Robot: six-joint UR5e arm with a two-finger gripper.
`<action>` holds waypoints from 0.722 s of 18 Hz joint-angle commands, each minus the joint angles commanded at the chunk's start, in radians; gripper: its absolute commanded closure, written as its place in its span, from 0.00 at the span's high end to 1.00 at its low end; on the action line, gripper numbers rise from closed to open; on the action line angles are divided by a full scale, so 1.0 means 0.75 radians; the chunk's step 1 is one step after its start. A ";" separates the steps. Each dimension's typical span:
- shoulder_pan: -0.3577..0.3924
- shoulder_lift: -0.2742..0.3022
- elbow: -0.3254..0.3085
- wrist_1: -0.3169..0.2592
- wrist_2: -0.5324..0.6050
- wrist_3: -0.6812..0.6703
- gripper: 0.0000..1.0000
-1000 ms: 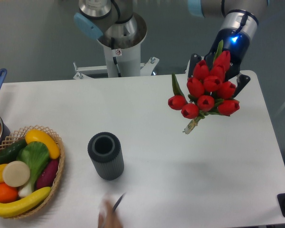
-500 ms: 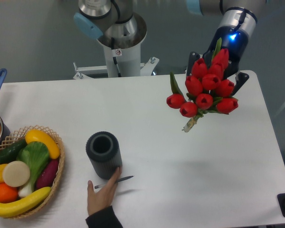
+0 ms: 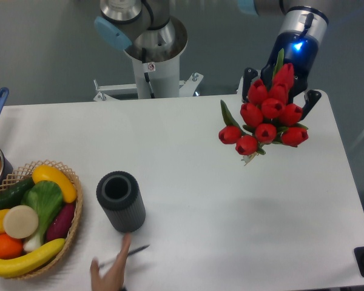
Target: Place the flowers on the table
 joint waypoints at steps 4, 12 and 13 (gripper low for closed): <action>-0.078 -0.008 0.006 0.002 0.199 0.006 0.55; -0.233 -0.098 0.035 0.002 0.522 0.012 0.51; -0.250 -0.116 0.035 0.000 0.561 0.012 0.51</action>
